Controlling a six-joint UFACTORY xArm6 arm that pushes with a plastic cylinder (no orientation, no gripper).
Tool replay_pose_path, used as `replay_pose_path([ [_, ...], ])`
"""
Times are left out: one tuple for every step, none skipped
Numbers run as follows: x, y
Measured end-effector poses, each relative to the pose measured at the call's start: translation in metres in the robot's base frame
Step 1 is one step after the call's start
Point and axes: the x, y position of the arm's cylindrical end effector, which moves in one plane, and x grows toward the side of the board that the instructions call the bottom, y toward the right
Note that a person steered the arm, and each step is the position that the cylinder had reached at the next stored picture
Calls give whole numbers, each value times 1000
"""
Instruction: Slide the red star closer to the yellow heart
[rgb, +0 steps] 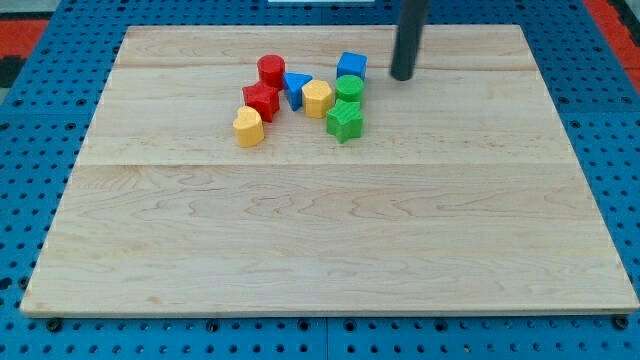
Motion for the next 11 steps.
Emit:
replay_pose_path([
  [-3, -80],
  [-3, -144],
  [-7, -174],
  [-8, -166],
  [-7, -162],
  [13, -162],
  [16, -162],
  [16, -161],
  [16, -158],
  [16, -154],
  [21, -149],
])
